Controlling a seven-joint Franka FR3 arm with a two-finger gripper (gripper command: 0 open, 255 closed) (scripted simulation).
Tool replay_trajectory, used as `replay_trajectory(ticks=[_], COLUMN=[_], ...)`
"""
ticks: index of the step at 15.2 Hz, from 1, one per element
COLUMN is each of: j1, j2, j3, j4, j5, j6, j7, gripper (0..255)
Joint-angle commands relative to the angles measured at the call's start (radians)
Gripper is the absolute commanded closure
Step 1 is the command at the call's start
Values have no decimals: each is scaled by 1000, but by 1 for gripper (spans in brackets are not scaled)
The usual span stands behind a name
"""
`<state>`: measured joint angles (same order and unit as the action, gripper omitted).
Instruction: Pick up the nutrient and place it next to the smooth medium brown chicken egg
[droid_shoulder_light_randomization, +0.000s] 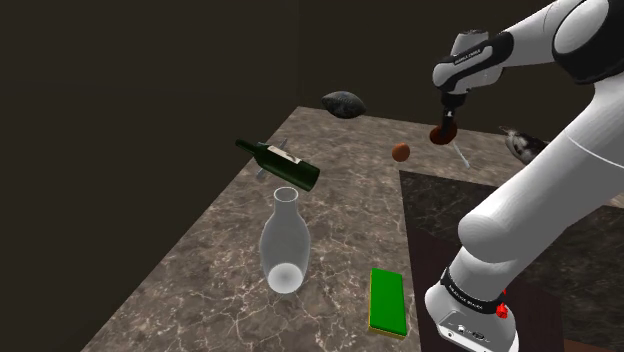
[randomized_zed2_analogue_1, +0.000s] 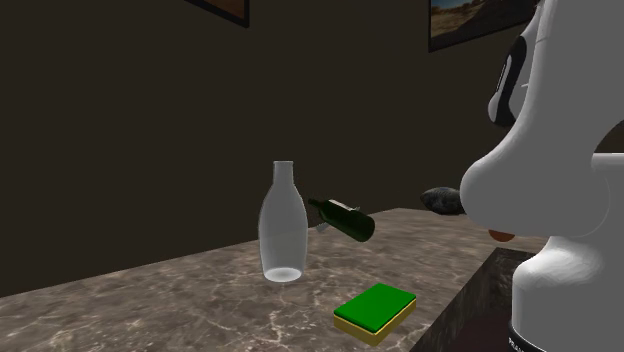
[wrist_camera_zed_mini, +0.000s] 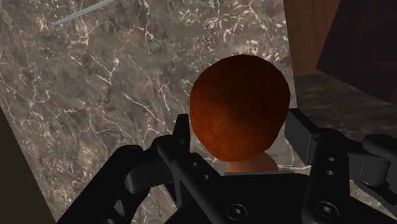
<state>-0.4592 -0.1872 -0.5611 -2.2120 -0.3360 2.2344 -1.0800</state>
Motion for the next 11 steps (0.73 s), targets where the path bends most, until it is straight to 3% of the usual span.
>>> replay_trajectory(ticks=[1, 11], j1=[-1, -4], j2=[11, 82], j3=[-5, -25], j4=[-17, -94], j5=[0, 12], j6=[28, 171], j7=[0, 6], gripper=[255, 255])
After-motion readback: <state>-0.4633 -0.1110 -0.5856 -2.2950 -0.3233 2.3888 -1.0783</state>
